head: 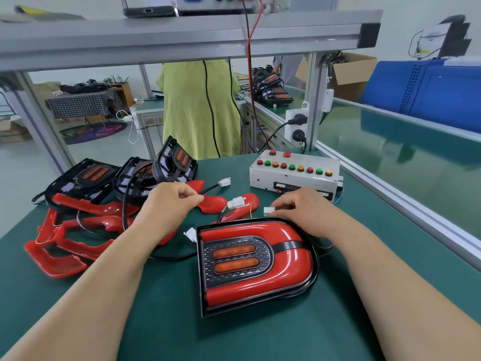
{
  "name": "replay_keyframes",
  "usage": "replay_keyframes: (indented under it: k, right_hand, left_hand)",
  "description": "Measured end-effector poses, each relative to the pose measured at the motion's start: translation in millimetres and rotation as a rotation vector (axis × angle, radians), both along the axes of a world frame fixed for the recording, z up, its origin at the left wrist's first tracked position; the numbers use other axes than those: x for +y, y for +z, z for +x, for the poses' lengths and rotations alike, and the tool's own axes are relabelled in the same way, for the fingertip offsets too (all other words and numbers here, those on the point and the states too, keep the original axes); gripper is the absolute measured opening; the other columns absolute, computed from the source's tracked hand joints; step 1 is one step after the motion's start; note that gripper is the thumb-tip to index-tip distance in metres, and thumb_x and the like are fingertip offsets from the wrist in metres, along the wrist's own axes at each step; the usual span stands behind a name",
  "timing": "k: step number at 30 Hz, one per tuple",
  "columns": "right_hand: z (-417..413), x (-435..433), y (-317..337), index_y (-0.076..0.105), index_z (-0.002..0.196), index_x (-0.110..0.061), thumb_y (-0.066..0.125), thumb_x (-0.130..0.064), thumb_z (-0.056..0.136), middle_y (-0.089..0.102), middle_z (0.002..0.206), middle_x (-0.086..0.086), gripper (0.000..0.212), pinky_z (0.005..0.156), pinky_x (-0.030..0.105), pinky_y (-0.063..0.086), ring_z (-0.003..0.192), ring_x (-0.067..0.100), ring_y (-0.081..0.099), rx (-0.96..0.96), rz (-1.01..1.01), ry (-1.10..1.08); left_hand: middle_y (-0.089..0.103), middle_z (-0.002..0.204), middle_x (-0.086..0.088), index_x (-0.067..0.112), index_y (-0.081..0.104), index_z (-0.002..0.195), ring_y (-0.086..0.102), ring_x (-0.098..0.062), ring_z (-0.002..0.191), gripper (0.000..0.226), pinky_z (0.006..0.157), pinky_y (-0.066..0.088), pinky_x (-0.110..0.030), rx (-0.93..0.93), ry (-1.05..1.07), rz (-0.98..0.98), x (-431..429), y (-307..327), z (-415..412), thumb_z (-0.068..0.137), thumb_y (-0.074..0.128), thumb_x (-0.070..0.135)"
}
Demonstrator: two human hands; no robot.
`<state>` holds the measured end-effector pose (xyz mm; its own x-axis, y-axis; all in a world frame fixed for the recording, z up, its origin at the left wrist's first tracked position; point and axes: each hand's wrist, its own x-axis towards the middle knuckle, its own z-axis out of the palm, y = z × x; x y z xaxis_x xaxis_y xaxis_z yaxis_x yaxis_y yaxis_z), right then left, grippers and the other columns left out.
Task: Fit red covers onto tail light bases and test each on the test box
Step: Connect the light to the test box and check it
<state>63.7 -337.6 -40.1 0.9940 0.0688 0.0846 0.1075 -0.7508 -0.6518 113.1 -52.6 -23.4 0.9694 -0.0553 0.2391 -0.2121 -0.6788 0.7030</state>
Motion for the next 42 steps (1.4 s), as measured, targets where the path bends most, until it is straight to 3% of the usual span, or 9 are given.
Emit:
replay_keyframes:
  k: [5,12,16,21,25,32,35,38,42]
  right_hand:
    - [-0.1,-1.7,-1.1,0.076,0.1,-0.032,0.073,-0.035,0.087,0.066,0.086,-0.026,0.014,0.061,0.006,0.039,0.078,-0.01,0.059,0.024,0.009,-0.004]
    - [-1.3,-1.4,0.7,0.077,0.096,-0.031,0.077,-0.035,0.083,0.071,0.083,-0.02,0.013,0.061,0.005,0.042,0.075,-0.01,0.063,0.051,0.053,-0.002]
    - [-4.5,-0.7,1.8,0.076,0.097,-0.032,0.077,-0.033,0.084,0.07,0.084,-0.021,0.014,0.063,0.005,0.041,0.08,-0.007,0.063,0.04,0.056,0.009]
    - [-7.5,-0.5,0.7,0.072,0.11,-0.031,0.078,-0.029,0.083,0.068,0.091,-0.021,0.028,0.073,0.005,0.043,0.086,-0.01,0.06,0.001,0.075,0.004]
    - [-10.0,2.7,1.7,0.073,0.112,-0.029,0.078,-0.032,0.083,0.066,0.107,-0.016,0.029,0.095,0.02,0.043,0.098,-0.001,0.059,-0.048,0.024,-0.008]
    - [-8.2,9.8,6.0,0.075,0.079,-0.039,0.065,-0.024,0.092,0.073,0.081,-0.022,0.023,0.074,0.004,0.044,0.081,-0.011,0.064,-0.216,0.395,-0.07]
    - [-9.3,18.3,2.1,0.076,0.082,-0.027,0.057,-0.014,0.098,0.076,0.082,-0.007,0.028,0.073,0.02,0.056,0.079,0.008,0.069,-0.104,0.581,-0.027]
    - [-13.0,26.2,-0.6,0.073,0.085,-0.019,0.061,-0.024,0.095,0.075,0.081,-0.001,0.017,0.069,0.023,0.054,0.075,0.013,0.068,0.009,0.346,0.052]
    - [-25.9,46.0,5.8,0.073,0.082,-0.027,0.07,-0.056,0.078,0.07,0.076,-0.012,0.029,0.065,0.013,0.046,0.066,-0.004,0.059,0.072,0.023,0.172]
  left_hand:
    - [0.051,0.044,0.008,0.02,0.068,0.06,0.04,-0.004,0.034,0.04,0.053,0.034,-0.025,0.065,-0.029,0.047,1.7,16.7,-15.5,0.085,0.069,0.051]
    - [0.072,0.062,0.0,0.02,0.065,0.093,0.062,-0.01,0.049,0.053,0.055,0.048,-0.024,0.417,-0.167,0.245,0.1,29.9,-58.3,0.097,0.036,0.063]
    - [0.069,0.064,-0.001,0.007,0.066,0.099,0.062,-0.014,0.057,0.06,0.057,0.053,-0.025,0.515,-0.304,0.093,-3.8,19.8,-71.7,0.097,0.038,0.06]
    - [0.072,0.105,-0.02,0.01,0.07,0.108,0.061,-0.024,0.079,0.047,0.07,0.053,-0.034,0.59,-0.331,-0.221,-3.9,10.4,-71.1,0.101,0.045,0.049]
    - [0.075,0.099,-0.016,0.003,0.069,0.104,0.063,-0.023,0.077,0.046,0.065,0.052,-0.03,0.56,-0.306,-0.281,-0.7,5.8,-66.5,0.101,0.048,0.044]
    - [0.071,0.117,-0.018,0.009,0.067,0.122,0.069,-0.034,0.108,0.041,0.094,0.054,-0.051,0.552,-0.196,-0.607,6.1,2.6,-57.8,0.104,0.044,0.037]
    - [0.076,0.104,-0.006,0.016,0.068,0.116,0.075,-0.019,0.088,0.037,0.072,0.059,-0.036,0.52,-0.102,-0.81,8.8,3.6,-52.6,0.105,0.04,0.037]
    - [0.076,0.082,-0.004,0.017,0.066,0.101,0.073,-0.014,0.068,0.032,0.064,0.054,-0.031,0.457,0.008,-0.962,13.0,3.2,-45.8,0.105,0.042,0.037]
    - [0.072,0.085,-0.006,0.017,0.064,0.102,0.07,-0.015,0.073,0.031,0.062,0.054,-0.03,0.407,0.071,-1.029,17.0,1.4,-40.9,0.104,0.043,0.041]
